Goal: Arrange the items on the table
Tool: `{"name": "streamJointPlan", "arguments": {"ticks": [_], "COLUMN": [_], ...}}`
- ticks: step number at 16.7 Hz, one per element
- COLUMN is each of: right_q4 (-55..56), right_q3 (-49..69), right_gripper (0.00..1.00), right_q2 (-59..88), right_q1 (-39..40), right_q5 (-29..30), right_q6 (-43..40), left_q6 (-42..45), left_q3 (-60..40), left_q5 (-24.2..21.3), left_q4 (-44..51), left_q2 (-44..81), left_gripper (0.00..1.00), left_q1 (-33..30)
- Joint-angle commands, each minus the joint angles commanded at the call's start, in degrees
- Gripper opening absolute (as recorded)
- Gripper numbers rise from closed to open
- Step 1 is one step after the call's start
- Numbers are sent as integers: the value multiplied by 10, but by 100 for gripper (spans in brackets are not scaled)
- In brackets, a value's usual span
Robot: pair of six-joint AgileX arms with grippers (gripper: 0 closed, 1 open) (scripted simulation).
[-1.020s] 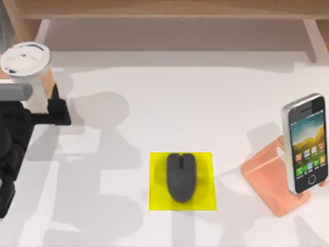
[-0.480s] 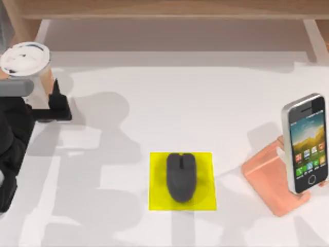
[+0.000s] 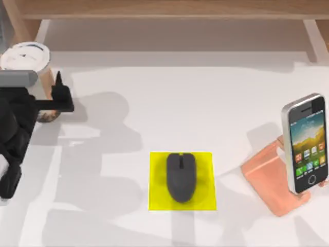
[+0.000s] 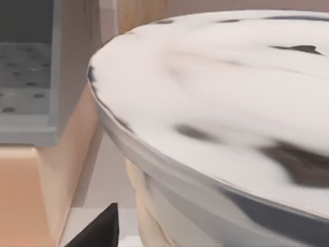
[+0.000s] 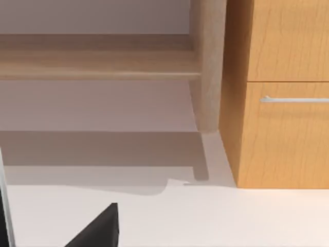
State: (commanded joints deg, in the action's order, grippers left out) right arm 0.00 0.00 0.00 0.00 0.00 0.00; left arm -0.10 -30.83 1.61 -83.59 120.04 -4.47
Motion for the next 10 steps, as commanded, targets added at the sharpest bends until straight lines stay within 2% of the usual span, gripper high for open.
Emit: {"name": "streamJointPlan", "arguments": {"ticks": [10], "right_q4": [0], "right_q3": [0], "right_gripper": [100], "right_q2": [0], "right_q1": [0], "right_q5": [0], "right_q6": [0], "left_q6": [0], "left_q3": [0], "left_q5": [0], "left_q4": [0], "left_q2": [0], "left_gripper": [25], "left_q1": [0]}}
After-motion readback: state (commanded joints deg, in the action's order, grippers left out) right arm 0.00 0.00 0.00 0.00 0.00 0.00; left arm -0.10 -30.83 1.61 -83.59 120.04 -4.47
